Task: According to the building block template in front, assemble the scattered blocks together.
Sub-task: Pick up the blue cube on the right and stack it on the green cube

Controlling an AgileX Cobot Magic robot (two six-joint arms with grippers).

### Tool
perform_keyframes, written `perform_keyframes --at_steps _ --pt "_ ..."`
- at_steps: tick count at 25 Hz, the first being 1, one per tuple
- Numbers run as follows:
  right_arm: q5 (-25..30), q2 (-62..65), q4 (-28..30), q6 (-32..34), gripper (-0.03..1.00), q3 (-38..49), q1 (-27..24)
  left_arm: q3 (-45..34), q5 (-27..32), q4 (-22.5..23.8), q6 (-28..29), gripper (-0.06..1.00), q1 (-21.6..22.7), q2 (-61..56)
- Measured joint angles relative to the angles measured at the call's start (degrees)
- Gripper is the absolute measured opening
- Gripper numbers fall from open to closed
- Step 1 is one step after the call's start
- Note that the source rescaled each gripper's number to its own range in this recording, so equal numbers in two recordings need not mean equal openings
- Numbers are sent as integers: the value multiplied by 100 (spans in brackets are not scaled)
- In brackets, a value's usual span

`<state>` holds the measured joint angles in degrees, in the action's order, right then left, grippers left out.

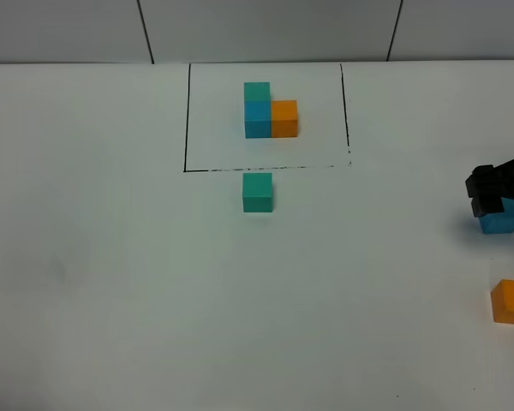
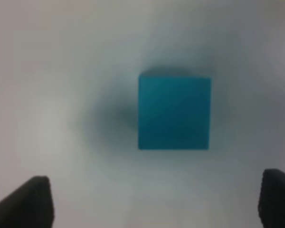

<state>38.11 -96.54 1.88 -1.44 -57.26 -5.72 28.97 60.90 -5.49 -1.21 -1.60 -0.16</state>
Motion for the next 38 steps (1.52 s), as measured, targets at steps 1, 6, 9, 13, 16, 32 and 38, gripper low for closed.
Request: perform_keyframes --at_steps 1,6,9,13,16,32,38 --pt "-23 -83 0 -12 74 -33 0 0 0 0 0 82 0 0" --pt "-29 -489 0 -35 75 -249 -30 0 0 -3 0 82 0 0" --pt "-55 -631 0 -35 75 -313 -90 0 0 -3 0 82 0 0" --pt "-89 -749 0 -35 75 -330 -153 0 0 -3 0 82 0 0" --pt "-99 -773 5 -36 75 -330 -164 0 0 -3 0 82 0 0" --pt "-348 -1058 15 -103 75 -330 -249 0 0 -3 0 82 0 0" --pt "-461 -1168 -25 -137 75 -330 -255 0 0 -3 0 82 0 0"
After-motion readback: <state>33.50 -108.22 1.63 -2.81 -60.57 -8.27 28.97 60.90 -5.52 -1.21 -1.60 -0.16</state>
